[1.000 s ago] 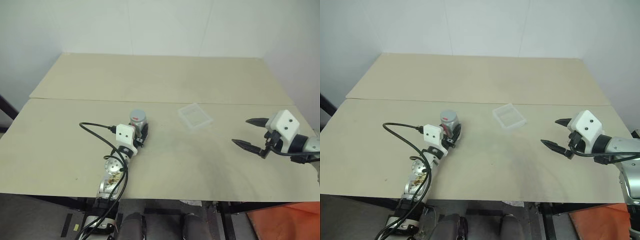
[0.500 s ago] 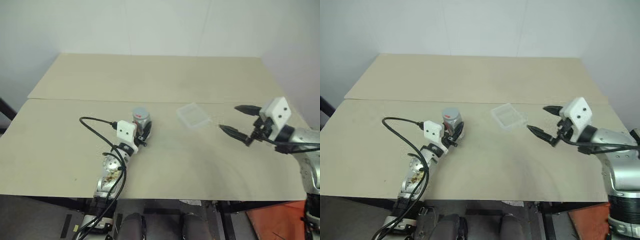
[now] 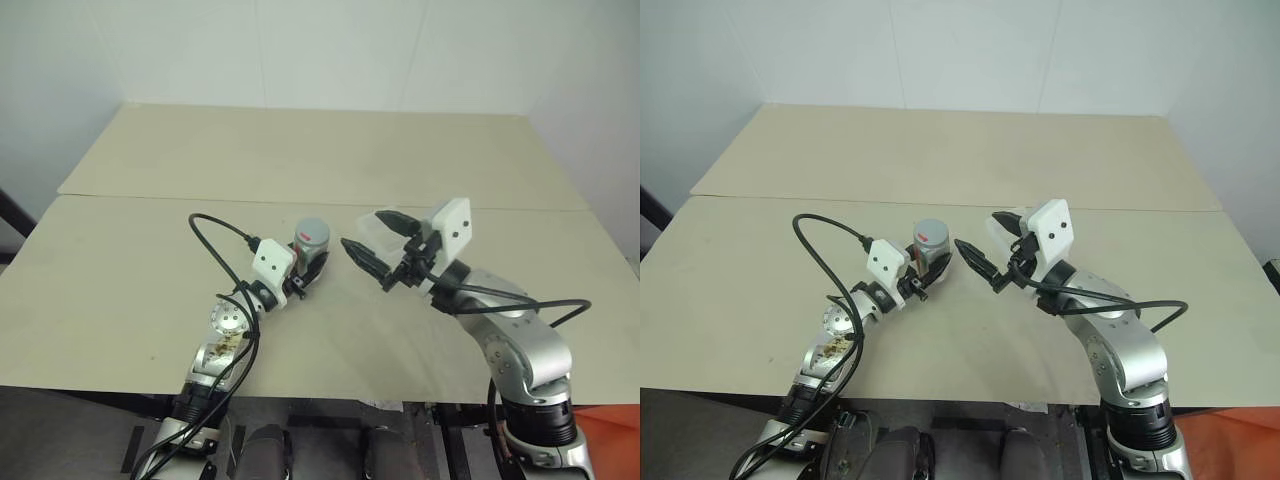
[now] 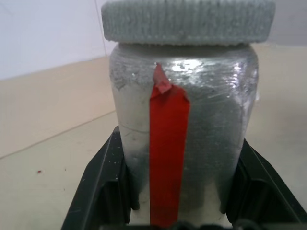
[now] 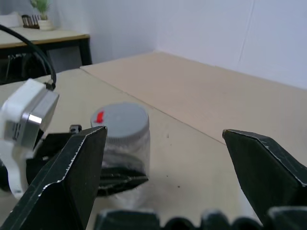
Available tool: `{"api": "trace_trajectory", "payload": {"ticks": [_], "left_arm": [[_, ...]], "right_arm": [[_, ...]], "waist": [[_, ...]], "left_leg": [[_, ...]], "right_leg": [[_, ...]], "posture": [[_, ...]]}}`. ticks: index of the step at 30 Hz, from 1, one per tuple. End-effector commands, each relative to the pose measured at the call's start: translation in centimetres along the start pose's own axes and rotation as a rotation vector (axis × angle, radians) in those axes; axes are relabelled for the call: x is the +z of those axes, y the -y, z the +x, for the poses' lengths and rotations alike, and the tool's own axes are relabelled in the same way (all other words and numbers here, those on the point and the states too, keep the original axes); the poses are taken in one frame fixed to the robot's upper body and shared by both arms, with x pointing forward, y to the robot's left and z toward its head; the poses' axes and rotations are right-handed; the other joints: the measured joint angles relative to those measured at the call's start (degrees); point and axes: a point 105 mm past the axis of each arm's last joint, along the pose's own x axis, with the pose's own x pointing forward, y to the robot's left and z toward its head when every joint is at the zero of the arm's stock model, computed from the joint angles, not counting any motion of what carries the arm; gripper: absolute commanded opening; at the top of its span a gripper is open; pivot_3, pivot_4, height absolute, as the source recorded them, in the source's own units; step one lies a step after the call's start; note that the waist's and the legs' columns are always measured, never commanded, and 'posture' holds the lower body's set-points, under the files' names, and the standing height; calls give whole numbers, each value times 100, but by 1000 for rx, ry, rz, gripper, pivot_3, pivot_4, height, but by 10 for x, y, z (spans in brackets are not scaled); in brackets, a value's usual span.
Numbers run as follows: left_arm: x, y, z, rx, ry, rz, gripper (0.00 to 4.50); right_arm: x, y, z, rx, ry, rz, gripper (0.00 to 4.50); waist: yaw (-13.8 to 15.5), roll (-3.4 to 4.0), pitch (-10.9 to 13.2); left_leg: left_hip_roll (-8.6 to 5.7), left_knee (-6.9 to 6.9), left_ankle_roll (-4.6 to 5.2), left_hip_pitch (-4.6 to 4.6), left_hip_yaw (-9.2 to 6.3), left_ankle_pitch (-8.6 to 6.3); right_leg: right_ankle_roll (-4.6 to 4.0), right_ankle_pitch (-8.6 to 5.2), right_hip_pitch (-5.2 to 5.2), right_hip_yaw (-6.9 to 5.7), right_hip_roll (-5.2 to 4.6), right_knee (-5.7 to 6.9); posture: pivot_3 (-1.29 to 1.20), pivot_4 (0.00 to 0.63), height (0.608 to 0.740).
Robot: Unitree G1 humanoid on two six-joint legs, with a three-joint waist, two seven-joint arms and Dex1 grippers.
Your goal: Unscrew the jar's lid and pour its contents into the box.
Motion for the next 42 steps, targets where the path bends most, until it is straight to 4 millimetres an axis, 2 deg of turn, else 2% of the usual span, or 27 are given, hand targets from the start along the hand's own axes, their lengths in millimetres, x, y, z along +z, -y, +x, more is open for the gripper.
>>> {"api": "trace_trajectory", "payload": {"ticks": [1, 6, 13, 21, 28, 42], "left_arm": [[17, 9, 10, -43, 80, 33, 1996], [14, 19, 16, -70, 91, 43, 1996], [18, 28, 15, -107, 126, 34, 1996], [20, 30, 15, -119, 139, 34, 1996], [26, 30, 17, -91, 164, -44, 1996], [17, 33, 17, -104, 129, -11, 1996]], "right_arm": [[15, -9, 5, 32, 56, -26, 4500], [5, -20, 11, 79, 41, -19, 4500], [-8, -19, 18, 63, 25, 7, 4500], [-12, -16, 23, 56, 33, 6, 4500], [-11, -13, 23, 28, 62, 15, 4500], [-11, -8, 21, 20, 69, -11, 4500]], "waist": [[5, 0, 0], [-1, 0, 0], [-7, 0, 0], [-7, 0, 0], [-8, 0, 0], [-10, 0, 0]], "left_leg": [[0, 0, 0, -2, 0, 0], [0, 0, 1, -3, 0, 0], [0, 0, 1, -4, 0, 0], [0, 0, 1, -5, 0, 0], [0, 0, 1, -8, -2, 0], [0, 0, 1, -8, -3, 0]], "right_leg": [[0, 0, -1, 0, 0, 0], [0, 0, -1, -2, 0, -1], [0, 0, -2, -2, 0, -1], [0, 0, -2, -3, 0, -1], [0, 0, -3, -5, 0, -1], [0, 0, -3, -6, 0, -1]], "posture": [[0, 150, 740], [0, 150, 740], [0, 150, 740], [0, 150, 740], [0, 150, 740], [0, 150, 740]]}}
